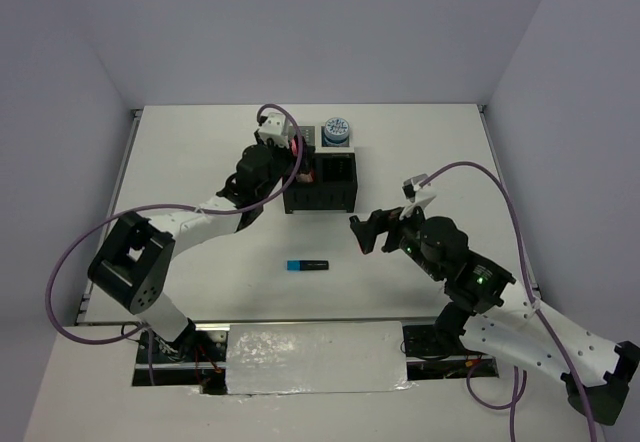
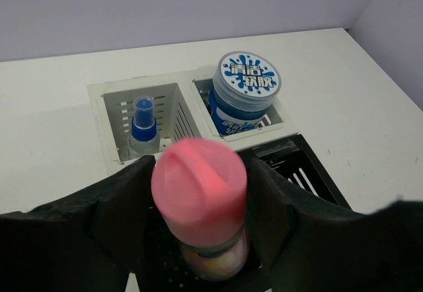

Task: Sort the stationery into containers
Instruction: Place the stationery in the storage box, then pick up the pen from the center of the board.

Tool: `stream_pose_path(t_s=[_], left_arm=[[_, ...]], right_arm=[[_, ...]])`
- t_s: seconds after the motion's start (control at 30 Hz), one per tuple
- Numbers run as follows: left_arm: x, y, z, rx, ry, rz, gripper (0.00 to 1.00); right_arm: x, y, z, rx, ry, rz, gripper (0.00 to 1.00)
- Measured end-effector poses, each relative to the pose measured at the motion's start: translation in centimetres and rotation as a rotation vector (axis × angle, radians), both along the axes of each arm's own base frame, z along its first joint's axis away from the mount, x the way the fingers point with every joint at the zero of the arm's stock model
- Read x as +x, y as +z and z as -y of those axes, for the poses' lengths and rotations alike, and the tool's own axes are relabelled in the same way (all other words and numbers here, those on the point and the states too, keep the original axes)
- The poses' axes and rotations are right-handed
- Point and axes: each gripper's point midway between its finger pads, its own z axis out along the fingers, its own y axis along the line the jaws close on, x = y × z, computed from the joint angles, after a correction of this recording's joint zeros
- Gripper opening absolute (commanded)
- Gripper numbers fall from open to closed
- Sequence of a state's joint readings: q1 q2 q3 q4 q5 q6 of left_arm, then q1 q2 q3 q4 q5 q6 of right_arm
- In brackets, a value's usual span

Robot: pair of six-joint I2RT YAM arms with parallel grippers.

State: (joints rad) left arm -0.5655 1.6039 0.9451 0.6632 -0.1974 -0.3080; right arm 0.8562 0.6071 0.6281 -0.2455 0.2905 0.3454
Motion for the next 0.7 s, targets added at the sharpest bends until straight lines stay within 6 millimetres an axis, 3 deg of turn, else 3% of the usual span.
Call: stream_pose_path(t_s=[0.03,0.07,0.2,0.37,0.53,0.7], left_arm=[[0.0,0.1,0.0,-0.005,0.001,0.001,0.95],[0.0,0.2,0.0,-0.007,0.005,0.005,0.99],[-0.4,1.4,0.0,-0.023,0.019,0.022,0.99],[-1.3,4.6,-1.1,-0.05,0.058,0.051,0.99],[-2.8,9.4,-3.5,-0.091,0.153,-0.014,0.99],[-7.2,14.2,-7.3,-0.149,0.229,-0.084,0.99]], right_arm=[[0.0,-0.1,0.0,-0.001,0.0,-0.001,1.0],[0.1,-0.2,-0.1,-0.006,0.0,-0.006,1.0],[0.5,-1.1,-0.5,-0.024,0.003,-0.028,1.0],[1.6,-3.7,-0.5,-0.079,-0.017,-0.093,1.0],[3.9,-9.2,0.3,-0.196,-0.076,-0.247,1.0],[5.1,-15.7,1.4,-0.348,-0.122,-0.438,0.93]])
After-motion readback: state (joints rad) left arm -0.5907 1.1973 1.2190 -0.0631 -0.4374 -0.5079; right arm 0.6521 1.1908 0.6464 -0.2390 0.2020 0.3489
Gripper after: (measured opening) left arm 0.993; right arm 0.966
